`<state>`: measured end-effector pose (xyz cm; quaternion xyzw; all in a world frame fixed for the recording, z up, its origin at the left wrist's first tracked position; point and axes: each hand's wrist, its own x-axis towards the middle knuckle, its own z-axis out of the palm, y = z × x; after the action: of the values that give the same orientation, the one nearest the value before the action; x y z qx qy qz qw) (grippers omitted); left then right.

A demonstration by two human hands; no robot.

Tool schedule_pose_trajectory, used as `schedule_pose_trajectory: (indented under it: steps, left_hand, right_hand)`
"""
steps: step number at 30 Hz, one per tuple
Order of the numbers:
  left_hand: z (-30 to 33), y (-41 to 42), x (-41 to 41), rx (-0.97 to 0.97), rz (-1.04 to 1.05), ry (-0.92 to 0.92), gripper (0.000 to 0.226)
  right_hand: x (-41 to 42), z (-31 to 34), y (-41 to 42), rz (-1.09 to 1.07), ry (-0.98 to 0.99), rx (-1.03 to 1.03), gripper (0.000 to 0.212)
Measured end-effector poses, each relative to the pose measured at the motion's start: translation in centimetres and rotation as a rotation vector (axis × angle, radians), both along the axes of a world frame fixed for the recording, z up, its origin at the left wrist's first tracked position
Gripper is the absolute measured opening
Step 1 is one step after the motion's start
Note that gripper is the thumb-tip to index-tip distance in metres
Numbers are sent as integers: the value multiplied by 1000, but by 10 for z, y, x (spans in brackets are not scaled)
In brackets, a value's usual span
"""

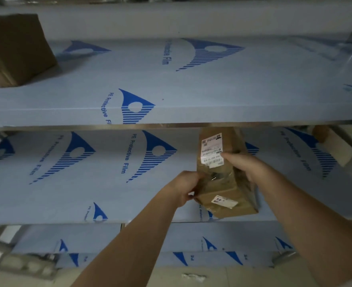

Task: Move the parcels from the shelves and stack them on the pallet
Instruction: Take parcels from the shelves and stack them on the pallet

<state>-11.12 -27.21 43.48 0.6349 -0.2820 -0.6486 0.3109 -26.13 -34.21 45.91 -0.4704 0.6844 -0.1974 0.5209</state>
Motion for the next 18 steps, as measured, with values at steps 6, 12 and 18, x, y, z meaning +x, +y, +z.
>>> schedule_pose_trajectory:
  steps: [6, 12, 18]
  left_hand:
    - [8, 35, 66, -24, 291, -140, 22]
    - [21, 118, 173, 0, 582, -133, 34]
    - [30, 228, 272, -28, 828, -75, 34]
  right_hand:
    - [88, -2, 15, 256, 3, 8, 32]
    - [213, -1, 64, 462, -72, 49, 37]
    - [346, 10, 155, 697, -44, 16, 51]
